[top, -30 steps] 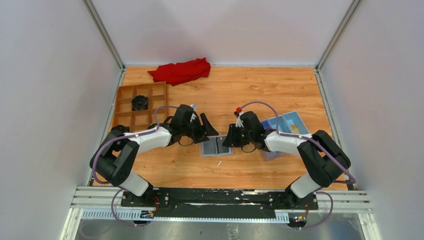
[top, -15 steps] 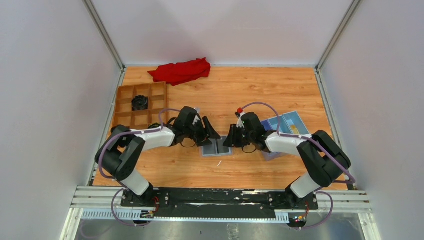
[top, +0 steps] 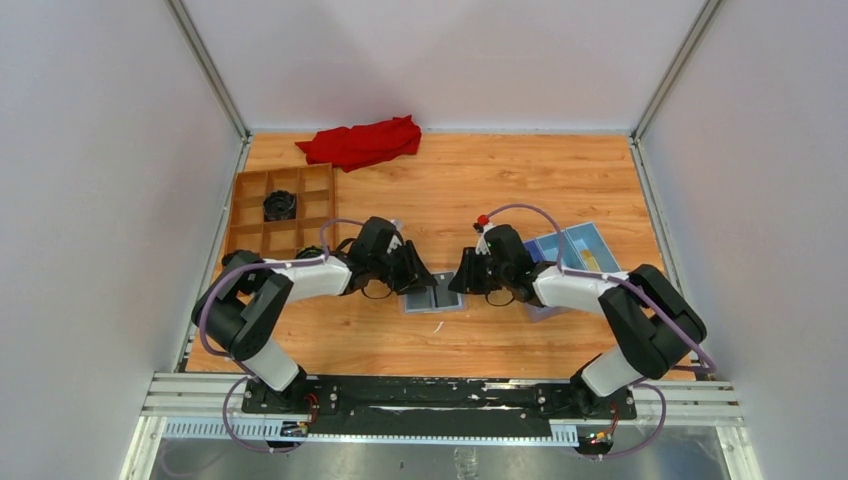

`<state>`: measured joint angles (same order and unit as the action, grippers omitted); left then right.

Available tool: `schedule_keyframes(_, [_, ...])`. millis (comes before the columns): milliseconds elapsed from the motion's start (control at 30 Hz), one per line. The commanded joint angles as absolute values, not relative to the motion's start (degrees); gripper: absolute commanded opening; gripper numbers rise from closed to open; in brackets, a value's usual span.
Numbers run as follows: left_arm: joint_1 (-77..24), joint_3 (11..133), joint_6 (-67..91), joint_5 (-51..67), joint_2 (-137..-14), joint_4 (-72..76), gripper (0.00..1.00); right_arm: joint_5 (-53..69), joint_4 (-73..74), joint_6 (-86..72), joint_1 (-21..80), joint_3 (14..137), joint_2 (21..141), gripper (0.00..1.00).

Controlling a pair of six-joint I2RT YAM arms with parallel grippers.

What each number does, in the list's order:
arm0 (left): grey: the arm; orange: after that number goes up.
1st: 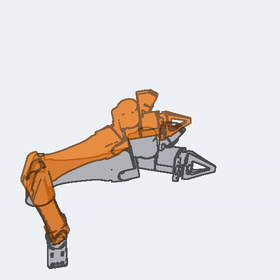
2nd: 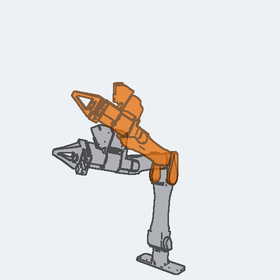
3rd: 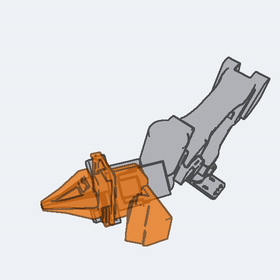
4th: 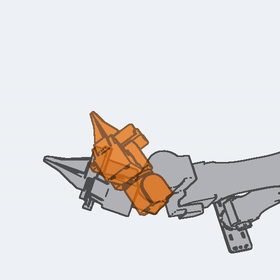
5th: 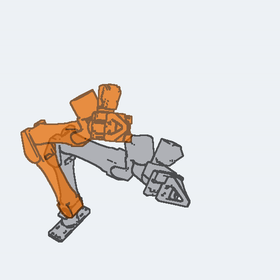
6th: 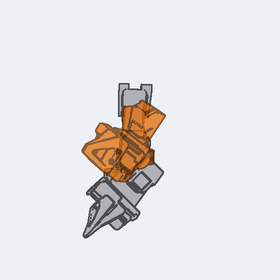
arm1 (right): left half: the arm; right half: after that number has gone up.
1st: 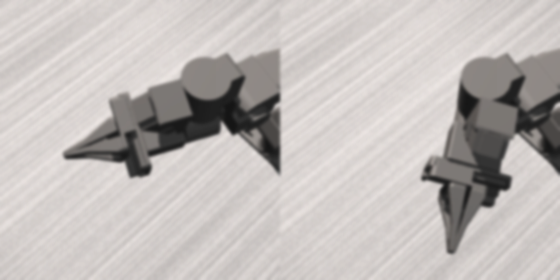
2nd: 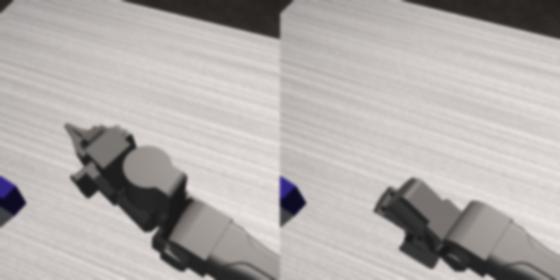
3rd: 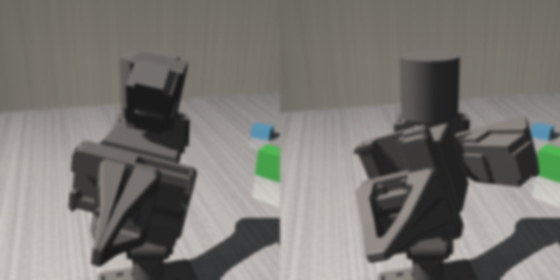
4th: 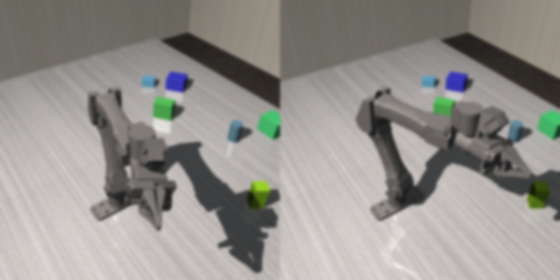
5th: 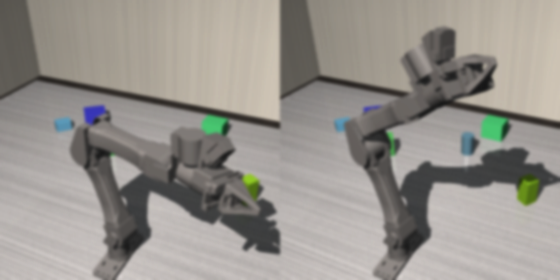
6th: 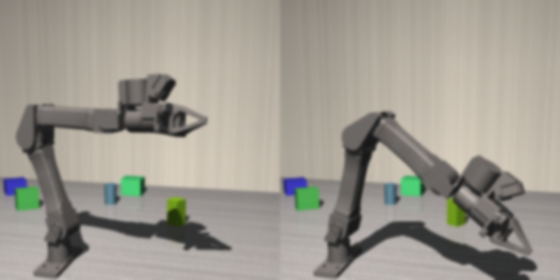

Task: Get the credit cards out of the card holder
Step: Remove the credit card from the card holder.

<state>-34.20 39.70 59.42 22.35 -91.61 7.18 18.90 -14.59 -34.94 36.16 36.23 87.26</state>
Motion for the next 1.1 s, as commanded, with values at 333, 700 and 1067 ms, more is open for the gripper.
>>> schedule_keyframes(333, [-35.87,38.27,54.32,19.72,-92.37,7.37,0.35,17.44,-13.40,-34.01,35.23,36.02,87.18,0.31])
schedule_keyframes(700, [-35.90,37.33,53.31,18.83,-94.73,7.43,0.34,20.23,-16.63,-35.46,35.23,35.14,89.26,0.30])
schedule_keyframes(1067, [-35.89,37.66,53.09,18.81,-95.03,7.45,0.32,24.55,-20.65,-37.04,35.25,34.82,91.16,0.27])
